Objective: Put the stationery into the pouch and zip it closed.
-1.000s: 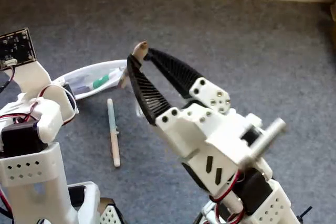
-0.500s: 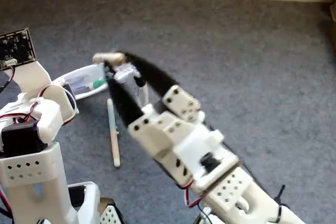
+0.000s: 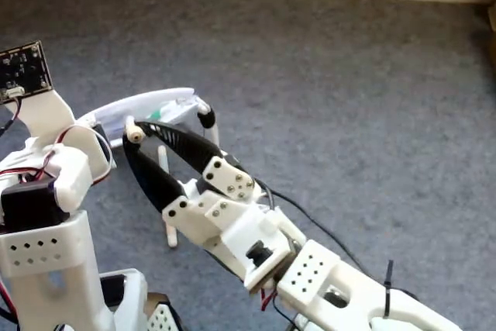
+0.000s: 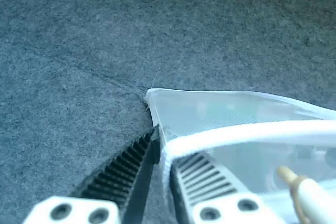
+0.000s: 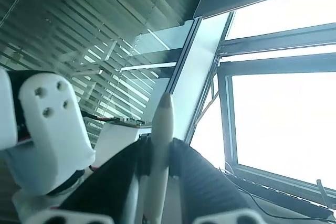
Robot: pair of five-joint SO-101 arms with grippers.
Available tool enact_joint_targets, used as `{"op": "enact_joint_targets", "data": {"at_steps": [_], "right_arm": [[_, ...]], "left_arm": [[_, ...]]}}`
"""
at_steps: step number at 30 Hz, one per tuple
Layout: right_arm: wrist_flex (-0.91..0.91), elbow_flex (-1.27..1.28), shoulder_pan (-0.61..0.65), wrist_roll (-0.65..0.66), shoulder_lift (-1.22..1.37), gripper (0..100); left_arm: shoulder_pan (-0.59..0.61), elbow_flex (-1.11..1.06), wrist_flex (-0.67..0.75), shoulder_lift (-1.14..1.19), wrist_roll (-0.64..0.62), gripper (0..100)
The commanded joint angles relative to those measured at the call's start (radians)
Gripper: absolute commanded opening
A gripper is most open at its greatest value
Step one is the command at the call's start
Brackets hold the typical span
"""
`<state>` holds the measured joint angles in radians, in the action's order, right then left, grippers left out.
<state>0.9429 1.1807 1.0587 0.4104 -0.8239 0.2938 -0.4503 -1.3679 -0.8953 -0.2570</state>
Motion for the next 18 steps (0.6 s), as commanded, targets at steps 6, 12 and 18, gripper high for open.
{"op": "enact_joint_targets", "data": {"at_steps": [6,12,18], "right_arm": [[0.018,0.024,-0.042,0.012,0.091,0.6],[0.018,-0.002,-0.064,0.012,0.205,8.3],[0.018,-0.002,-0.062,0.012,0.173,18.9]], "left_arm": [[-0.022,0.041,0.041,-0.019,-0.008,1],[-0.022,0.041,0.041,-0.019,-0.008,1],[-0.022,0.041,0.041,-0.019,-0.008,1]]}}
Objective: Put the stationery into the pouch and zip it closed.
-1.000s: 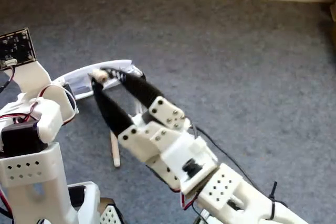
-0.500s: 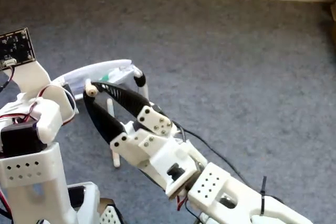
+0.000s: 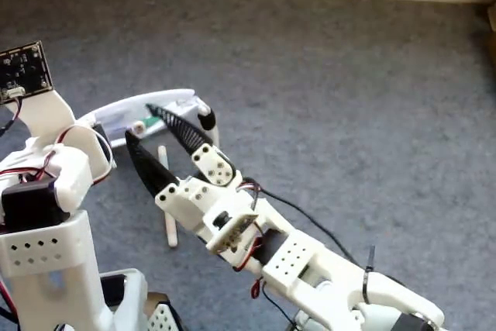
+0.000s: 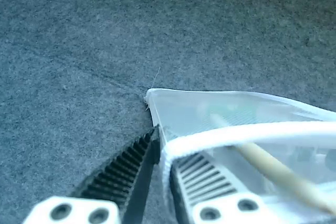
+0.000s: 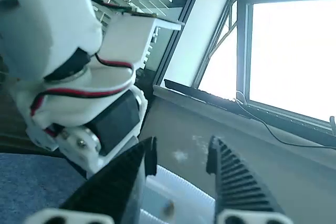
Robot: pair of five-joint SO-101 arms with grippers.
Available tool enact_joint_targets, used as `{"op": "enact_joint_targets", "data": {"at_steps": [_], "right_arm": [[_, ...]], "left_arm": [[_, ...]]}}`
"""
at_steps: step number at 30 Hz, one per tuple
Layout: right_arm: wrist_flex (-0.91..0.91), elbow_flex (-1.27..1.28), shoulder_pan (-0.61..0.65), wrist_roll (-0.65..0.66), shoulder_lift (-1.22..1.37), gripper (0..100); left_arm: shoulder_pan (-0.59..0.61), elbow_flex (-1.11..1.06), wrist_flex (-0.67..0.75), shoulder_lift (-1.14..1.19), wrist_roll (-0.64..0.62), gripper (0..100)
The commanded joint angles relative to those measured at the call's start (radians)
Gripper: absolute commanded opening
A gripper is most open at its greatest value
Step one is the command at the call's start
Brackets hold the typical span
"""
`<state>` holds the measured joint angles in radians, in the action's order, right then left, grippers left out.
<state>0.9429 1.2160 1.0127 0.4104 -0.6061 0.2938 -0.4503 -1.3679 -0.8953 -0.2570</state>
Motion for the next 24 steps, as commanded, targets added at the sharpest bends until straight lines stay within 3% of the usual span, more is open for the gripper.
{"op": "enact_joint_targets", "data": {"at_steps": [1,7,13,16,19,24], "right_arm": [[0.013,-0.038,-0.018,0.012,-0.067,18.9],[-0.298,-0.084,-0.071,-0.025,-0.294,18.8],[-1.04,-0.259,-0.248,-0.414,-0.513,18.8],[-1.357,-0.346,-0.269,-0.502,-0.522,18.8],[-1.489,-0.367,-0.249,-0.54,-0.519,18.8],[-1.529,-0.257,-0.183,-0.569,-0.466,18.8]], "left_arm": [[-0.022,0.041,0.041,-0.019,-0.008,1],[-0.019,0.041,0.041,-0.019,-0.008,1],[-0.015,0.048,0.043,-0.019,-0.011,1],[-0.015,0.05,0.058,-0.021,-0.011,1],[0.024,0.05,0.072,-0.021,-0.012,1],[0.071,0.05,0.097,-0.021,-0.012,1]]}}
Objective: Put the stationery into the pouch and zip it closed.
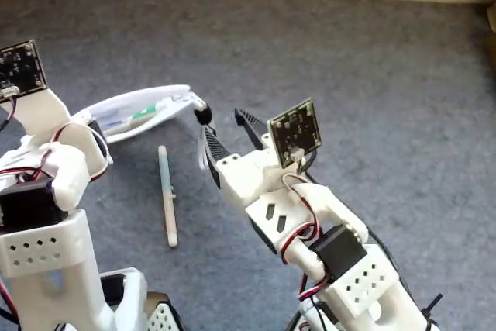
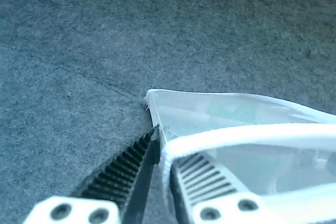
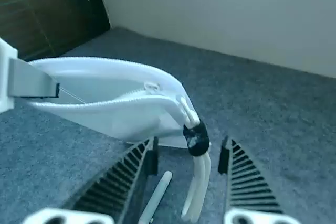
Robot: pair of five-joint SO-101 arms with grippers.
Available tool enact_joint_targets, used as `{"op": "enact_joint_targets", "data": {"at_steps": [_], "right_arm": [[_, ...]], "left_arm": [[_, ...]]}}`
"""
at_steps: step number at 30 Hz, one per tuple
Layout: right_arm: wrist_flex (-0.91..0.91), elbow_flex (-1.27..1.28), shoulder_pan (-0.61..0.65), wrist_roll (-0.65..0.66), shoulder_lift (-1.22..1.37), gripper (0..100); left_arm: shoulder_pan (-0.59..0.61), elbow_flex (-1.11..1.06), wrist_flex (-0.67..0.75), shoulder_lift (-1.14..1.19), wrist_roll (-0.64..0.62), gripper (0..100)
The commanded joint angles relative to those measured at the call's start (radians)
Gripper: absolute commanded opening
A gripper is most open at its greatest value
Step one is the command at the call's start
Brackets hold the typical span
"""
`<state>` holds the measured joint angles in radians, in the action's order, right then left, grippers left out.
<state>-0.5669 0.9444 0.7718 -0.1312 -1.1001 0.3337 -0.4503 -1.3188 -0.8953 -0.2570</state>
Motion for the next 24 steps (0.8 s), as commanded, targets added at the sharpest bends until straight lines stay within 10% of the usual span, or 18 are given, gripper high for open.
{"op": "enact_joint_targets", "data": {"at_steps": [1,24], "right_arm": [[-0.019,0.028,0.068,-0.037,0.056,18.8],[0.01,-0.453,0.257,-0.353,1.07,18.8]], "left_arm": [[0.033,0.05,0.049,-0.021,-0.014,1],[0.087,0.053,0.064,-0.021,-0.029,1]]}}
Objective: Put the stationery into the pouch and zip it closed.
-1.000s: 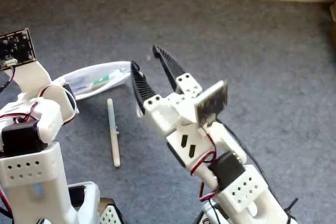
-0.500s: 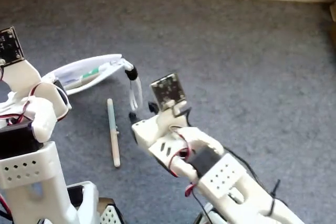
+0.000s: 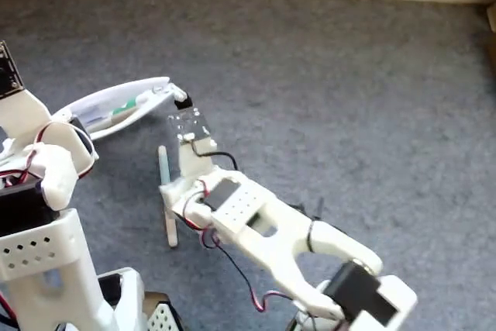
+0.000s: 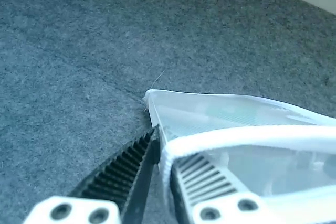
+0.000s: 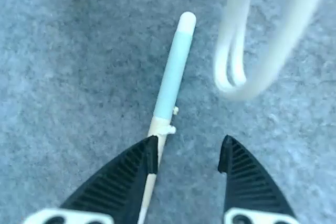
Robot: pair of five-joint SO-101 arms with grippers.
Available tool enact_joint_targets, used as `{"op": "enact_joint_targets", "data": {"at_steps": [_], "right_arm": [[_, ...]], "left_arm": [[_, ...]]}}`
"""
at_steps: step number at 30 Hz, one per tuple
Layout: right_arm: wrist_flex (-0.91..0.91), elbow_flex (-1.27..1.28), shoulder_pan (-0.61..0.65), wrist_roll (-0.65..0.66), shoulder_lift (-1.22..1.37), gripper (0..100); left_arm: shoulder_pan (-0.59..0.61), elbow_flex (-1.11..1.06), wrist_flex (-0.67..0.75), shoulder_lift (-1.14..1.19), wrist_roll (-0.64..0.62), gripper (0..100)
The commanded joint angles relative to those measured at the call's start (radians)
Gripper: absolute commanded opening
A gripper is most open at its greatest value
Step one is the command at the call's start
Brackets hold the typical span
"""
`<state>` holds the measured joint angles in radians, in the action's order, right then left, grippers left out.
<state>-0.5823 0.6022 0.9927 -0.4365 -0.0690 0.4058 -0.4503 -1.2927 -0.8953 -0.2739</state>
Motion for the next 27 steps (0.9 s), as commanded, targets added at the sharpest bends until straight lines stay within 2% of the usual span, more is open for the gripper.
{"op": "enact_joint_targets", "data": {"at_steps": [1,12,18,27], "right_arm": [[0.025,-0.131,0.044,-0.058,0.064,18.8],[0.019,-0.246,0.059,-0.06,0.306,18.3],[-0.119,-0.248,0.058,0.002,0.323,1.2],[-0.338,-0.243,0.025,0.087,0.266,0.5]], "left_arm": [[0.015,0.053,0.038,-0.021,-0.012,1],[0.013,0.045,0.038,-0.021,-0.012,1],[0.013,0.045,0.038,-0.021,-0.012,1],[0.013,0.045,0.038,-0.021,-0.012,1]]}}
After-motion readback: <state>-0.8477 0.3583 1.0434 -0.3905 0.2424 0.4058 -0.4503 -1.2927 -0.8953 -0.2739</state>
